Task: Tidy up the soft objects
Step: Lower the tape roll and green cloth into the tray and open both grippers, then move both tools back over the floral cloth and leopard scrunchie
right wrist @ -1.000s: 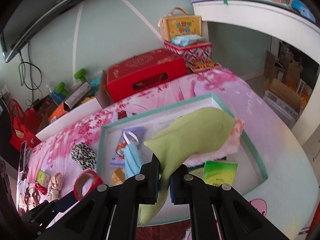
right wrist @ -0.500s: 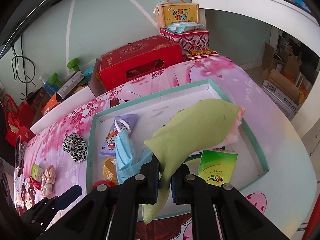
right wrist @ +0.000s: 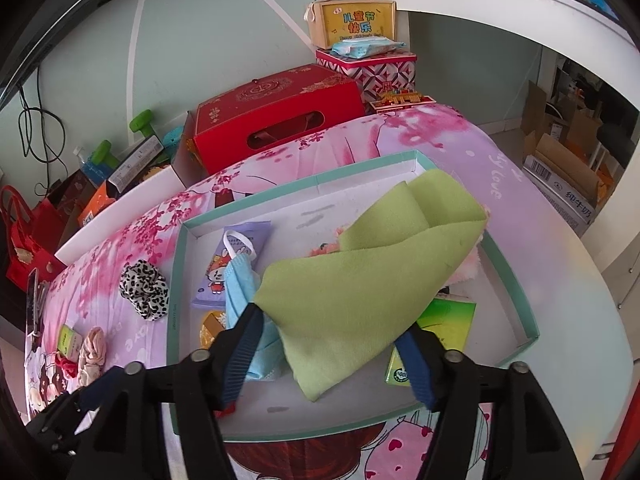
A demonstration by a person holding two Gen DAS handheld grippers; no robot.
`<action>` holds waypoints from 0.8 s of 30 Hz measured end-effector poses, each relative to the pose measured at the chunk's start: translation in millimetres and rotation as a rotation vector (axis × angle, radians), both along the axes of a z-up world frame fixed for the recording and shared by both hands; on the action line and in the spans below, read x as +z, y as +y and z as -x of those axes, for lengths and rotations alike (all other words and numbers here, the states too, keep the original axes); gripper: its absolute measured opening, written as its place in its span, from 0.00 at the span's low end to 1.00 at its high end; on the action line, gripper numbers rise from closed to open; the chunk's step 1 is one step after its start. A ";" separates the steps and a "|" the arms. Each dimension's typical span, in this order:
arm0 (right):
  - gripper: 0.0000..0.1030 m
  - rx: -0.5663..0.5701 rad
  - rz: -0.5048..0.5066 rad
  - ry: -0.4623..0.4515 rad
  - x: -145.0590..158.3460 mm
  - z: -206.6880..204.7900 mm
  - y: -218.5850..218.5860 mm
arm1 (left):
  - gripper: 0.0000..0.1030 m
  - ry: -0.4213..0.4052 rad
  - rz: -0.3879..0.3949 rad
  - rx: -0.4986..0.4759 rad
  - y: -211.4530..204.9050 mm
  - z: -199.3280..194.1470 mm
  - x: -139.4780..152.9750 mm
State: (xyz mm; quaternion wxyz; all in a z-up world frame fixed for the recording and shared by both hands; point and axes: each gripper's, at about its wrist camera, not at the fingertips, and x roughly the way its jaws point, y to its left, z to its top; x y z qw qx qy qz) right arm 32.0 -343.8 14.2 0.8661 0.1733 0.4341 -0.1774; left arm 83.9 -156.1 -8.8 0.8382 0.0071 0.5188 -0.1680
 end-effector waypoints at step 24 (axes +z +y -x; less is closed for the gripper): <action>1.00 0.016 0.037 0.020 -3.9 -3.1 2.9 | 0.94 -0.023 -0.065 0.183 39.0 -14.4 -5.5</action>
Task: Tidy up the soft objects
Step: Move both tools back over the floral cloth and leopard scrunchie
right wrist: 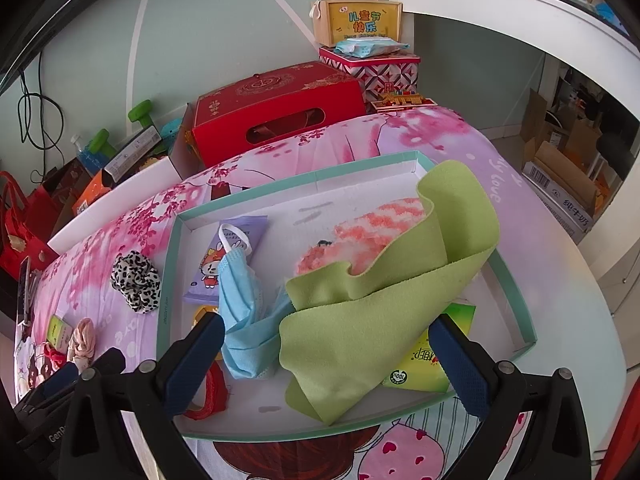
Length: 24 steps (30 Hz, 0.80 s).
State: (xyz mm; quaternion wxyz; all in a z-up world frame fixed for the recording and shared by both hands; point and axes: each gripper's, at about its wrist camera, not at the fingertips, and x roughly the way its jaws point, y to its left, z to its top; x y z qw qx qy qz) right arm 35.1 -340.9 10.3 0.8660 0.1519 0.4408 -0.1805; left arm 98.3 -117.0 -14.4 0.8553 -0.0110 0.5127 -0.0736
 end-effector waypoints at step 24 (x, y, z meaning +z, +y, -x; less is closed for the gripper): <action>1.00 0.237 0.045 -0.043 21.2 -27.2 103.1 | 0.94 -0.029 -0.043 0.200 109.8 -13.7 24.4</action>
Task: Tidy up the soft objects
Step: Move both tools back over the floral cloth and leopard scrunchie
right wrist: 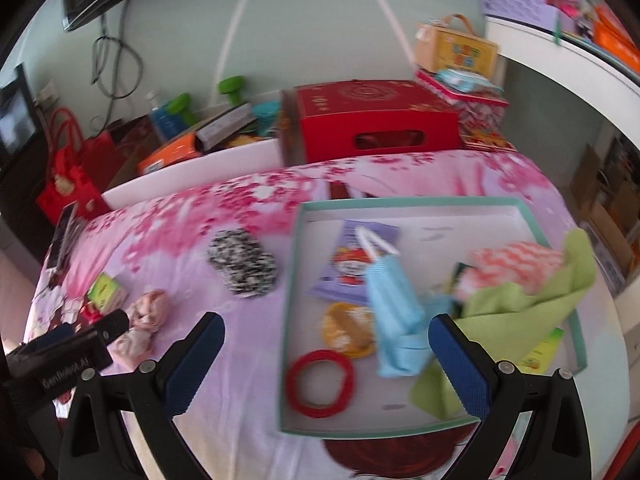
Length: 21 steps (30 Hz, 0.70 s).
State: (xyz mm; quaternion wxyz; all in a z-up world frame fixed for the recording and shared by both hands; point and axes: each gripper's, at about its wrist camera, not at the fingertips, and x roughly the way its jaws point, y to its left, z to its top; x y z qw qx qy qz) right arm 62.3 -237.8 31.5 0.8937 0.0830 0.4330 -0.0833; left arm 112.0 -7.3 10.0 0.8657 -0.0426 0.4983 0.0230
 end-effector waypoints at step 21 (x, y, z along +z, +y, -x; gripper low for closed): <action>1.00 0.234 -0.102 0.052 -24.4 -36.2 123.6 | 0.94 0.029 0.027 0.333 152.7 18.2 -6.7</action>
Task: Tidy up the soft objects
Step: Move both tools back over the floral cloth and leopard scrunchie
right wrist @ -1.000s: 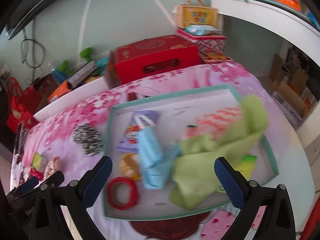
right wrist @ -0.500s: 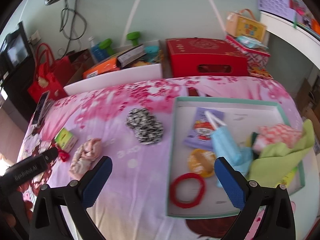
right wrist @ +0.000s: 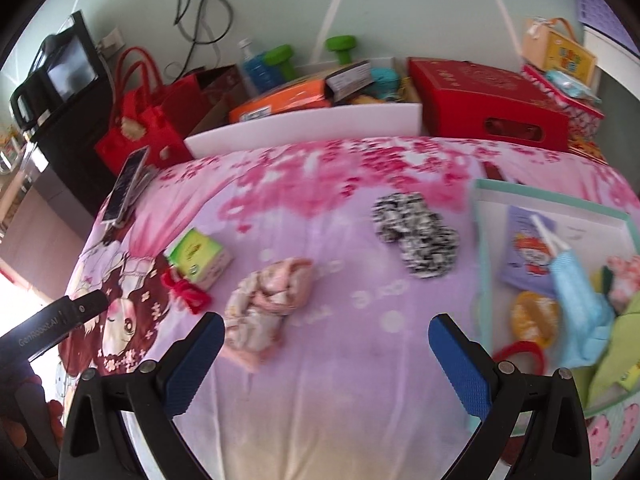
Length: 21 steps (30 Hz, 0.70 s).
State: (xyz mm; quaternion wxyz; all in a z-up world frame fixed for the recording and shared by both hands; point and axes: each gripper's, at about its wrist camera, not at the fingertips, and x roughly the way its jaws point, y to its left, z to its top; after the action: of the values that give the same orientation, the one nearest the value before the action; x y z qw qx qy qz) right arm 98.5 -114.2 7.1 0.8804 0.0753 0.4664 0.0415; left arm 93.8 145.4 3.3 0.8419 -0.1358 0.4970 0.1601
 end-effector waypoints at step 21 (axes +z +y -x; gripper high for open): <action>1.00 0.082 0.044 0.059 -56.8 -26.2 44.4 | 0.94 -0.028 0.120 -0.060 -18.4 -28.4 -31.9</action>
State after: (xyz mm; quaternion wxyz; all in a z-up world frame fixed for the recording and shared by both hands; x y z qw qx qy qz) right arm 124.7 -69.8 -49.7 0.8651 0.0381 0.4958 0.0650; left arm 122.2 127.0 -28.6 0.8435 -0.1735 0.4978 0.1029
